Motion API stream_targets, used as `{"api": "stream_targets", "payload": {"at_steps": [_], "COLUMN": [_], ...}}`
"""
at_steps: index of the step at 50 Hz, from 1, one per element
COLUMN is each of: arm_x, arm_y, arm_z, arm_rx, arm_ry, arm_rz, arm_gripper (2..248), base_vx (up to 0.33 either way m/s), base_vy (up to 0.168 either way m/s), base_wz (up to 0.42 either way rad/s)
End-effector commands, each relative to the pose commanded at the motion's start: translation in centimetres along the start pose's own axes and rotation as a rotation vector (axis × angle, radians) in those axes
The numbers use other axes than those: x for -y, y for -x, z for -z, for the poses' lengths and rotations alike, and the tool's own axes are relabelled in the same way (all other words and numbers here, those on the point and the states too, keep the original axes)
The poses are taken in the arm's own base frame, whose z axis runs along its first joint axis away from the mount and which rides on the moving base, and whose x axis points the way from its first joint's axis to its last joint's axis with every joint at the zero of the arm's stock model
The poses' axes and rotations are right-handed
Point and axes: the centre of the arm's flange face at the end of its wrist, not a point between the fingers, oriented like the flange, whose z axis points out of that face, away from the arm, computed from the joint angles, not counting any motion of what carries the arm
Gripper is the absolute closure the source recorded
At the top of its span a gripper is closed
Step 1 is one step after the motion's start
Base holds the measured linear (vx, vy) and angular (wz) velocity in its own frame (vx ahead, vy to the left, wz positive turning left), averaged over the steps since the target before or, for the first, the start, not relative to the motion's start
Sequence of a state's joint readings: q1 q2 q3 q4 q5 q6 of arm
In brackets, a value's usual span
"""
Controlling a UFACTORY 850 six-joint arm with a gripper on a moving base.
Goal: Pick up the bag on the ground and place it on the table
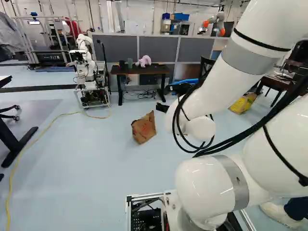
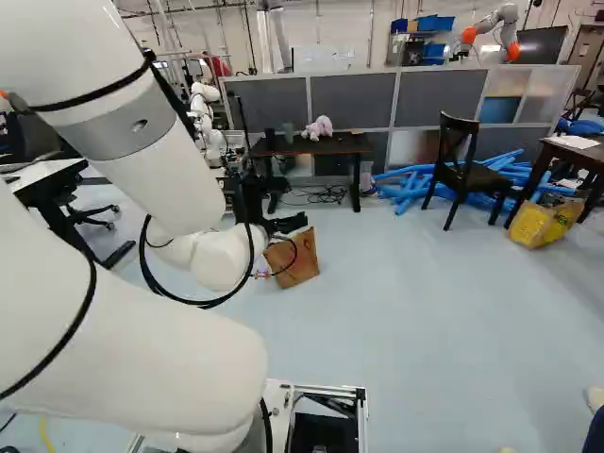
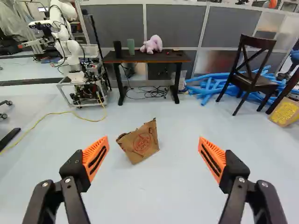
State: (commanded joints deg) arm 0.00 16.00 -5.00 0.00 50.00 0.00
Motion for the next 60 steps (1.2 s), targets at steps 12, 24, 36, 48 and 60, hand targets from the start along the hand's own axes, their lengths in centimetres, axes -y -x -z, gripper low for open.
{"api": "stream_targets", "payload": {"at_steps": [12, 24, 36, 48, 60], "arm_x": [0.0, 0.0, 0.0, 0.0, 0.0], "arm_y": [0.0, 0.0, 0.0, 0.0, 0.0], "arm_z": [0.0, 0.0, 0.0, 0.0, 0.0], "arm_rx": [0.0, 0.0, 0.0, 0.0, 0.0], "arm_ry": [0.0, 0.0, 0.0, 0.0, 0.0], "arm_rz": [0.0, 0.0, 0.0, 0.0, 0.0], "arm_gripper": [3, 3, 3, 3, 3], "base_vx": [0.134, 0.159, 0.155, 0.158, 0.149], "base_vy": [0.006, 0.045, 0.047, 0.064, 0.048], "base_wz": [-0.011, -0.015, -0.018, 0.07, 0.2]}}
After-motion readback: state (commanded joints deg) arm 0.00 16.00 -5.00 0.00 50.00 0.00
